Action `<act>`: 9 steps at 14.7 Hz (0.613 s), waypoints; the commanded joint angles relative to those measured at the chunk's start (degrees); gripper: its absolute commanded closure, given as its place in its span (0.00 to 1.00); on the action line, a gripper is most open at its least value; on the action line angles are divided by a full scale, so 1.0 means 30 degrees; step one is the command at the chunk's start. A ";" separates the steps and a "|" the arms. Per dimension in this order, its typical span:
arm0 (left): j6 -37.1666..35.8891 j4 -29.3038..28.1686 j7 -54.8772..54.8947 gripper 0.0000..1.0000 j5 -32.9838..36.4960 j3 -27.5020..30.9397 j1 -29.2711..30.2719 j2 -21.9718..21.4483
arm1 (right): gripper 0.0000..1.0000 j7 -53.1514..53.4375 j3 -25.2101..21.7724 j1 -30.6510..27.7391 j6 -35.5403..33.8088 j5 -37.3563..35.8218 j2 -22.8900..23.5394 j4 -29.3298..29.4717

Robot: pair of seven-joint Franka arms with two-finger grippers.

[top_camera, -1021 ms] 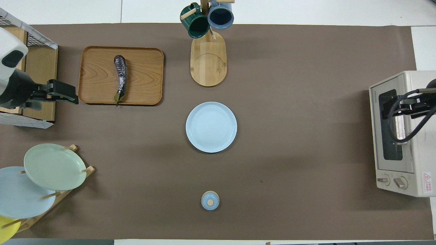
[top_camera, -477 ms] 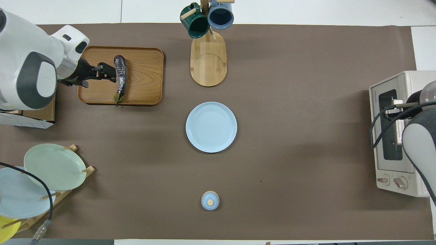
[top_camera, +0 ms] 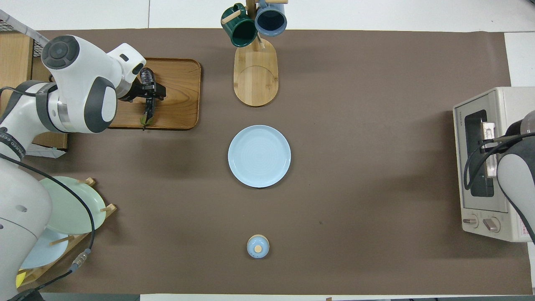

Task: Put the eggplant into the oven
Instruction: 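Grasp the eggplant with the left gripper while the right gripper reaches the oven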

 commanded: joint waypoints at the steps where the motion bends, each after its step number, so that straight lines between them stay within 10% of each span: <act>1: 0.0548 -0.0598 0.1147 0.00 0.0459 0.0152 -0.0149 -0.0142 | 1.00 -0.1390 0.0151 -0.0938 0.0319 -0.0256 -0.0292 -0.0556; 3: 0.0578 -0.0717 0.1207 0.16 0.0459 0.0152 -0.0236 -0.0171 | 1.00 -0.1395 0.0180 -0.1028 0.0466 -0.0256 -0.0439 -0.1171; 6: 0.0171 -0.0543 0.1208 1.00 0.0459 0.0152 -0.0208 -0.0171 | 1.00 -0.1306 0.0209 -0.0794 0.1808 -0.0140 -0.0410 -0.2107; 9: -0.0590 -0.0221 0.0975 1.00 0.0225 0.0122 -0.0324 -0.0317 | 1.00 -0.0812 0.0268 0.0430 0.2720 0.0066 -0.0177 -0.2549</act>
